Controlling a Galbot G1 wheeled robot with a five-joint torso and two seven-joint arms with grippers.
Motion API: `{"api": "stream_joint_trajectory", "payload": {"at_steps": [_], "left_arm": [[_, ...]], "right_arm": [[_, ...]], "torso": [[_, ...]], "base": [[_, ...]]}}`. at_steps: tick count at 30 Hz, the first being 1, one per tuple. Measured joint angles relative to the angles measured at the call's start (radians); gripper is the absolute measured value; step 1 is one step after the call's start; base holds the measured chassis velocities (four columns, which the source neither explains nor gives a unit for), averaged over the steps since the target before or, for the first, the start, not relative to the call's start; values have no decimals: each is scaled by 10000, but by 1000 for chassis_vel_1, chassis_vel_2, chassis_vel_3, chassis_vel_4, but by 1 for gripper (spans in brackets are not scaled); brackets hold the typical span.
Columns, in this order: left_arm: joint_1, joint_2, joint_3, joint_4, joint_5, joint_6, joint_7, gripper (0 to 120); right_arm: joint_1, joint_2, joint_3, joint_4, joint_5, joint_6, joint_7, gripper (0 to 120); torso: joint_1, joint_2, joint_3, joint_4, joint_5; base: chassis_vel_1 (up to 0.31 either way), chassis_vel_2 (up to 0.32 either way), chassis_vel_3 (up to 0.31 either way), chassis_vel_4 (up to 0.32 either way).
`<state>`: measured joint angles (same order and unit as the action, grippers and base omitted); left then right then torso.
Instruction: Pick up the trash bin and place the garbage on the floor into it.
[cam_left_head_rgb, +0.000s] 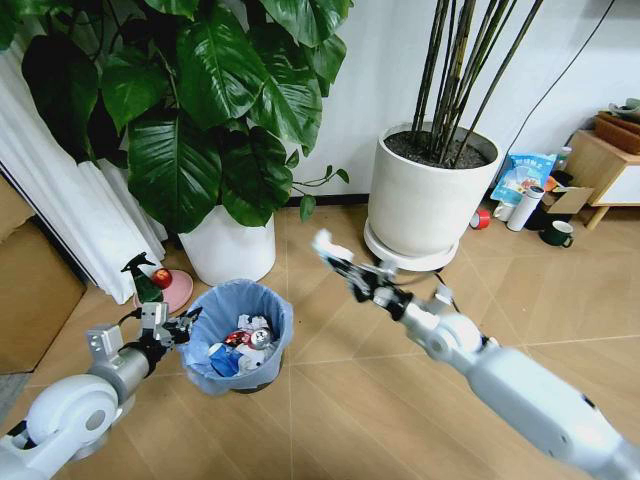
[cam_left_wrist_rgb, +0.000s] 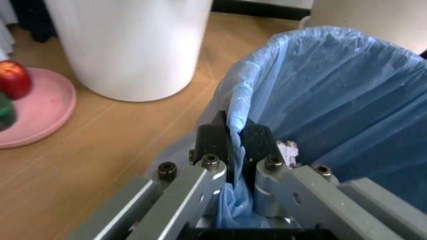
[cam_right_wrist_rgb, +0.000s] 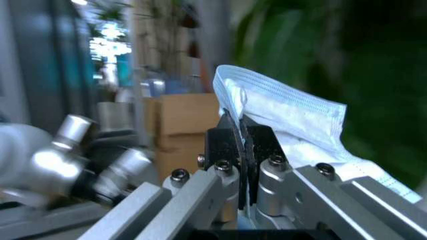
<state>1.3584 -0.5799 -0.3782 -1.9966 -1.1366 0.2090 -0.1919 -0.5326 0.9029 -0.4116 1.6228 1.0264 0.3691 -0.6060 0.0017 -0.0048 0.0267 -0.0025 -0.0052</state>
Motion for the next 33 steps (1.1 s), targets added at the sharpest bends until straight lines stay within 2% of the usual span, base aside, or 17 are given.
{"api": "stream_joint_trajectory", "payload": {"at_steps": [2, 7, 18, 21, 24, 25, 28, 30, 33], "left_arm": [[-443, -59, 385, 90, 5, 0, -16, 0], [-1026, -70, 795, 188, -30, 0, -33, 0], [-1336, -79, 937, 205, -127, -13, 2, 0], [-1337, -54, 934, 152, -167, -14, 7, 0], [-1341, -32, 913, 134, -188, -14, 1, 0], [-1341, -32, 913, 134, -188, -14, 1, 0], [-1361, -25, 891, 121, -206, -14, -22, 0], [-1369, -22, 884, 120, -214, -14, -29, 0], [-1393, 0, 870, 110, -239, 2, -68, 0]], "right_arm": [[500, 192, -728, -3, 203, -60, -153, 0], [918, 268, -1623, -191, 376, -476, -277, 0], [926, 205, -2027, -601, 286, -1374, 52, 0], [1082, 210, -1923, -765, -179, -1626, -59, 7], [1482, 139, -1856, -835, -630, -1870, -193, 22], [1482, 139, -1856, -835, -630, -1870, -193, 22], [1731, 50, -1804, -877, -1013, -1910, -383, 35], [1758, 23, -1799, -869, -1056, -1911, -423, 39], [1773, -97, -1734, -795, -1200, -1907, -680, 55]], "torso": [[0, 0, 0, -1, 2], [0, 0, 0, -2, 3], [-1, 0, -1, -1, 5], [-2, 0, 0, -1, 5], [-2, 0, -1, 1, 5], [-2, 0, -1, 1, 5], [-2, 0, -1, 1, 4], [-2, 0, -1, 1, 4], [-2, 0, -1, 0, 4]], "base": [[0, 0, 0, 0], [0, 0, 0, 0], [0, 0, 0, 0], [0, 0, 0, 0], [0, 0, 0, 0], [0, 0, 0, 0], [0, 0, 0, 0], [0, 0, 0, 0], [0, 0, 0, 0]]}}
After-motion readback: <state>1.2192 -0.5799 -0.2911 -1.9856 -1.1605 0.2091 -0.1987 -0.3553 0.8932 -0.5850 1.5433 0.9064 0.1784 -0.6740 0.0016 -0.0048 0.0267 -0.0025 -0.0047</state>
